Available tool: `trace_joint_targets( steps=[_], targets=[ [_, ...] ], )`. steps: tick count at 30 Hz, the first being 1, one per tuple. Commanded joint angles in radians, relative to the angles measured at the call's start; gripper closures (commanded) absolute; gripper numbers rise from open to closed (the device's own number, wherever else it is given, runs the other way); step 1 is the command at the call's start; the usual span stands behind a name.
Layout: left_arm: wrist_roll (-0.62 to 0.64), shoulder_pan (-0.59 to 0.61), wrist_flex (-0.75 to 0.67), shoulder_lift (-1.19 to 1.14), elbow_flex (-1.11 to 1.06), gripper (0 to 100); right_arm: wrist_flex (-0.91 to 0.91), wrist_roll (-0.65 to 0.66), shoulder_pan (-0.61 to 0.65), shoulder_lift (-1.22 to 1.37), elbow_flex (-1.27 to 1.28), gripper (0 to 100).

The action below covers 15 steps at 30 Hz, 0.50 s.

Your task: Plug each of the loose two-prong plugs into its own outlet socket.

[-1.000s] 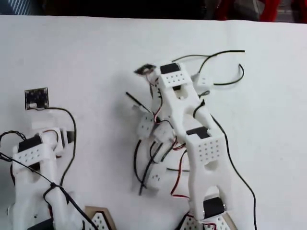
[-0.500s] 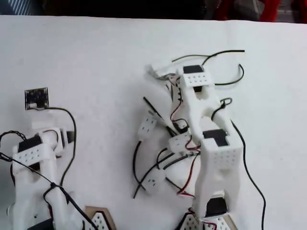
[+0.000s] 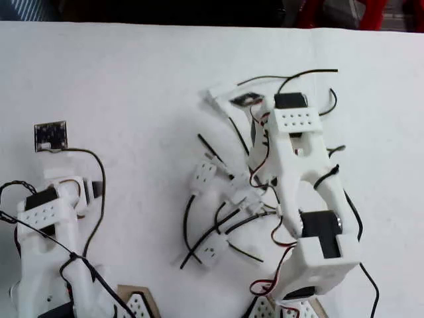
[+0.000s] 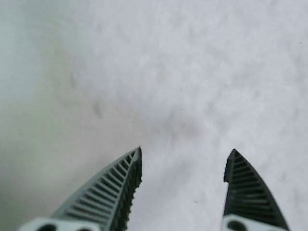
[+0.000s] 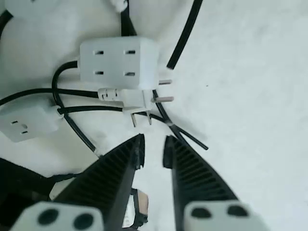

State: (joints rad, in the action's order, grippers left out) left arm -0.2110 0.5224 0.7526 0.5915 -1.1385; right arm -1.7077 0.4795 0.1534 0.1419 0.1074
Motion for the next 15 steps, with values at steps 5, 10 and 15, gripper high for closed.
trace_joint_targets(
  steps=[5, 10, 15],
  targets=[
    [0.002, 0.005, -0.017, 0.028, 0.002, 73, 0.239, 0.009, 0.015, -0.051, 0.192, 96.5],
    [0.002, 0.005, -0.017, 0.028, 0.002, 73, 0.387, 0.000, 0.156, -0.051, 0.261, 96.1],
    [0.002, 0.005, -0.017, 0.028, 0.002, 73, 0.492, -0.044, 0.291, -0.067, 0.253, 96.0]
  ],
)
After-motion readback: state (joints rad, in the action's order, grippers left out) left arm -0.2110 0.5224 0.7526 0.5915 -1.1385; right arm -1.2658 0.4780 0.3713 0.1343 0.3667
